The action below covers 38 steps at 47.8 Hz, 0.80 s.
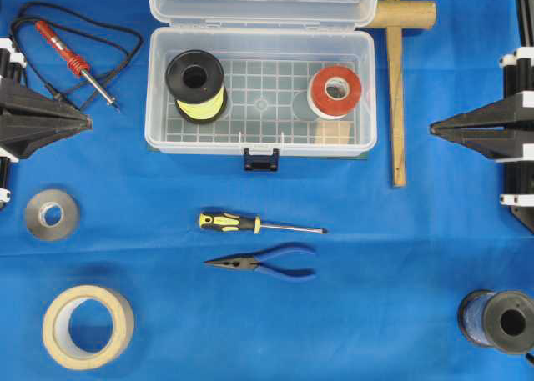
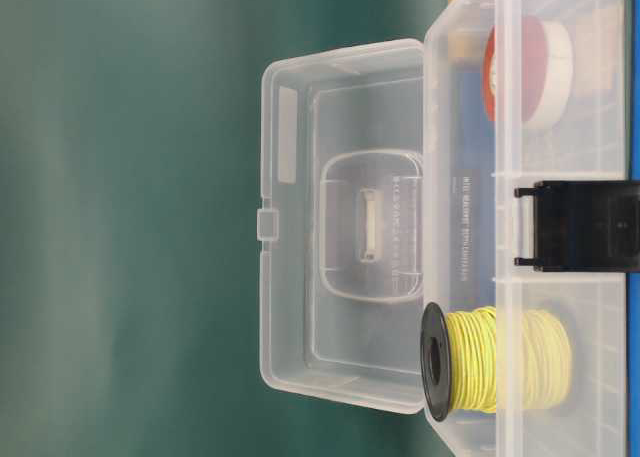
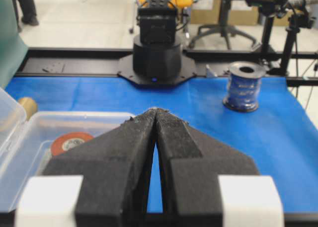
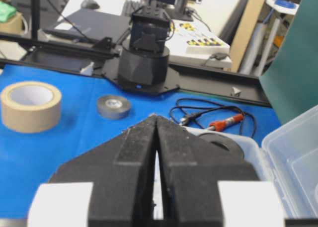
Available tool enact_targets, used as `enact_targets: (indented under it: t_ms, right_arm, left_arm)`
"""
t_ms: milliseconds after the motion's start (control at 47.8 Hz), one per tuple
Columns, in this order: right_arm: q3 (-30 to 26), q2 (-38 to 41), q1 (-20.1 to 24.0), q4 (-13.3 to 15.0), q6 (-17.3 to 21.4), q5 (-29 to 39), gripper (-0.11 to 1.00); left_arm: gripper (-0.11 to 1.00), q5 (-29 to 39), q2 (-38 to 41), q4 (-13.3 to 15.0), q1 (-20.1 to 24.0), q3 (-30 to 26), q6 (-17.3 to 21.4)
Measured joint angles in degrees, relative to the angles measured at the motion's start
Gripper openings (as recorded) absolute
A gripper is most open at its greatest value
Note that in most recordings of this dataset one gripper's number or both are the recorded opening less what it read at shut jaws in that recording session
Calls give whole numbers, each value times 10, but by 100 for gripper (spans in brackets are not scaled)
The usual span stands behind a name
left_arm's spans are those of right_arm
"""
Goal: Close the tool box with the left arm.
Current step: 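Move the left gripper up behind the box toward the raised clear lid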
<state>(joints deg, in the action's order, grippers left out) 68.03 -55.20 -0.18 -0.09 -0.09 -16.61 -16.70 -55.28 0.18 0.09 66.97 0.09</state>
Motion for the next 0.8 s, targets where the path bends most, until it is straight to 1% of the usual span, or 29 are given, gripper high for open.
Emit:
enact_targets:
  t_ms: [84,251,356,398,545,670,754,796]
  right_arm:
    - [-6,0,0,2,-5,2,0]
    - [-26,5,0,2,-7,22,0]
    - [-29,7,0,3,-7,33,0]
    - [-29,8,-1,3,-7,34,0]
    - [-29,16,-1,3,-6,37,0]
    - [-29,24,-2,3,-6,38,0]
    - [-29,28,-3,3,-6,40,0]
    - [-29,29,-3,3,-6,41,0]
  left_arm:
    - [0,2,1,8,0,-1,-1]
    - [0,28,4,11,1,-18,2]
    - [0,59,9,11,18,-40,4]
    - [0,81,12,12,31,-53,5]
    - [0,169,36,11,96,-106,7]
    - [0,243,69,11,160,-152,9]
    - [1,277,91,11,192,-177,23]
    - [3,287,101,11,201,-188,33]
